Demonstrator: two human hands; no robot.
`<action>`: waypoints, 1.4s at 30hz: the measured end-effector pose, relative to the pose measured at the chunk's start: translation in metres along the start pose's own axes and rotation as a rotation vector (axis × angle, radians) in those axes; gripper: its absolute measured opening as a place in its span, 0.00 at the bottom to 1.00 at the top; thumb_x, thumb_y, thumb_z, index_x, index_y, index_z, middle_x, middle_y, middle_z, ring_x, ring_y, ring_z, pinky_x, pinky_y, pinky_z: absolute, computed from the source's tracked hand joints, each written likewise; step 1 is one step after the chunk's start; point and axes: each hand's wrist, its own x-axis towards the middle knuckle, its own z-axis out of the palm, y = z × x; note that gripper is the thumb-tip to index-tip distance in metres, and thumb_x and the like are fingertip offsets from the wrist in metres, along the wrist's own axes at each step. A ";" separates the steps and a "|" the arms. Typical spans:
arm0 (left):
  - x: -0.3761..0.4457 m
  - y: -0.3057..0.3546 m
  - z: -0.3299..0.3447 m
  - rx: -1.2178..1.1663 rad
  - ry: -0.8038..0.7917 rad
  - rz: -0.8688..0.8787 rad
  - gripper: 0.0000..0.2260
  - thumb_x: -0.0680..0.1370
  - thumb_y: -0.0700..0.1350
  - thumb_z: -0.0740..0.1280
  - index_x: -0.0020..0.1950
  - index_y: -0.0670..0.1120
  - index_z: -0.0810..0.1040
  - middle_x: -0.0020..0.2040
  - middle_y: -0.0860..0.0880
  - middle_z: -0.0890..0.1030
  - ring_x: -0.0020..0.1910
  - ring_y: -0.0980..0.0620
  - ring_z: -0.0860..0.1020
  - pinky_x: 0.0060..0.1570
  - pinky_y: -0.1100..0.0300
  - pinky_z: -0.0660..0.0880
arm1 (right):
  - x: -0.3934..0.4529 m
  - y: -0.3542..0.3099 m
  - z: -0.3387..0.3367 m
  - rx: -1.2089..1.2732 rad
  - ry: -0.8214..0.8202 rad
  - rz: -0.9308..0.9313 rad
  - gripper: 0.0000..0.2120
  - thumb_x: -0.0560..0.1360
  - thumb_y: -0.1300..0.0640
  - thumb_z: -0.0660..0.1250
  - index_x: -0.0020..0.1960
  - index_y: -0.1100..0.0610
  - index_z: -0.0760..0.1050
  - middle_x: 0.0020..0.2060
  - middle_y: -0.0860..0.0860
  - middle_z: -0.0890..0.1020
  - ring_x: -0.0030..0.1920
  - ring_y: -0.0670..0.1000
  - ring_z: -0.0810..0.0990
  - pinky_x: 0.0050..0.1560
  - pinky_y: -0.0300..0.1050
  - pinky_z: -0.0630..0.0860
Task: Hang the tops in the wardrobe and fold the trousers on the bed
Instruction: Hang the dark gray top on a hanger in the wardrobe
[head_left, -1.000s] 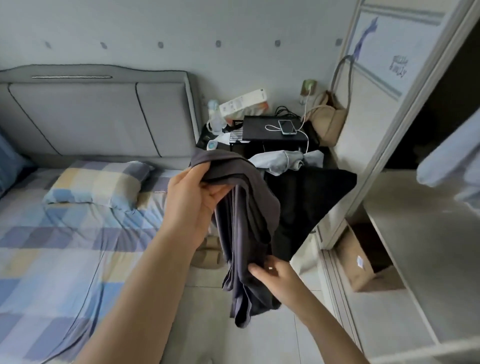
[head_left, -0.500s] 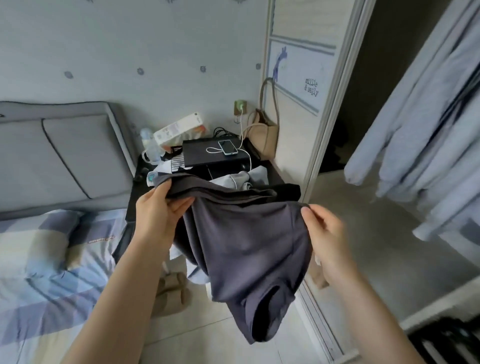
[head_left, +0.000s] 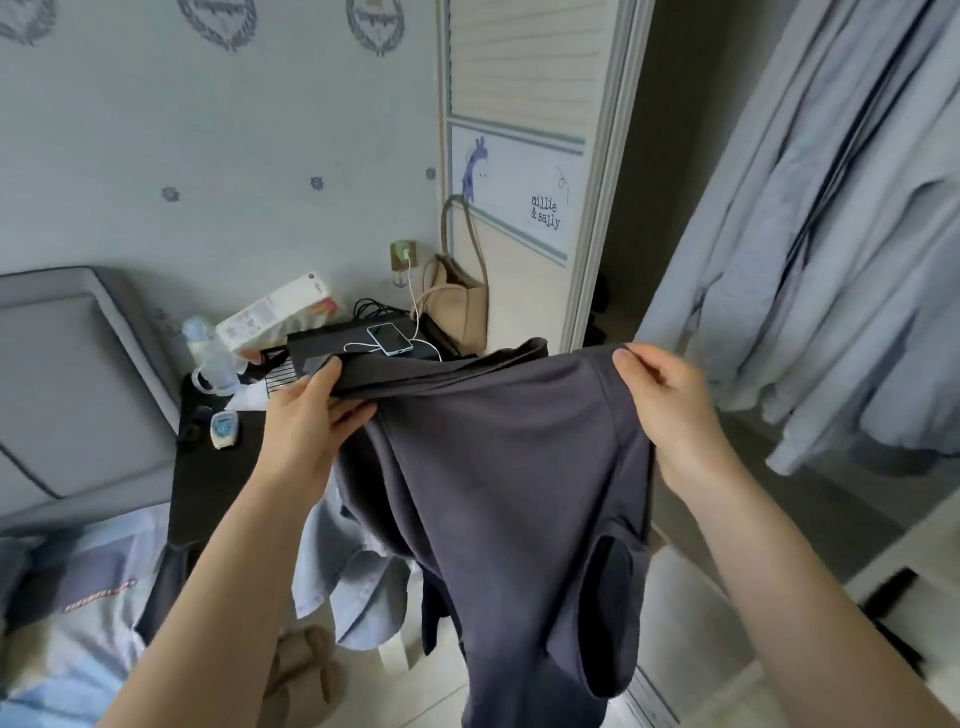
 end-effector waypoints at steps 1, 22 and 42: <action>0.004 0.000 0.000 0.040 -0.023 -0.011 0.07 0.81 0.44 0.64 0.50 0.43 0.79 0.43 0.45 0.85 0.43 0.49 0.84 0.43 0.58 0.81 | 0.004 -0.002 -0.001 0.017 0.027 0.018 0.06 0.79 0.57 0.63 0.49 0.48 0.78 0.40 0.38 0.79 0.40 0.35 0.77 0.43 0.26 0.72; -0.013 -0.096 0.086 0.732 -1.015 0.060 0.29 0.67 0.47 0.79 0.66 0.56 0.74 0.59 0.56 0.81 0.56 0.59 0.80 0.59 0.59 0.76 | 0.078 -0.082 0.028 0.298 0.143 0.074 0.12 0.81 0.62 0.56 0.41 0.58 0.71 0.40 0.55 0.70 0.43 0.52 0.66 0.45 0.47 0.64; -0.017 -0.036 0.163 0.246 -0.451 0.022 0.15 0.77 0.42 0.71 0.44 0.28 0.79 0.36 0.40 0.80 0.35 0.46 0.78 0.39 0.56 0.81 | -0.009 0.053 -0.031 -0.603 -0.196 0.475 0.12 0.77 0.68 0.58 0.57 0.61 0.75 0.53 0.59 0.79 0.53 0.58 0.78 0.46 0.43 0.76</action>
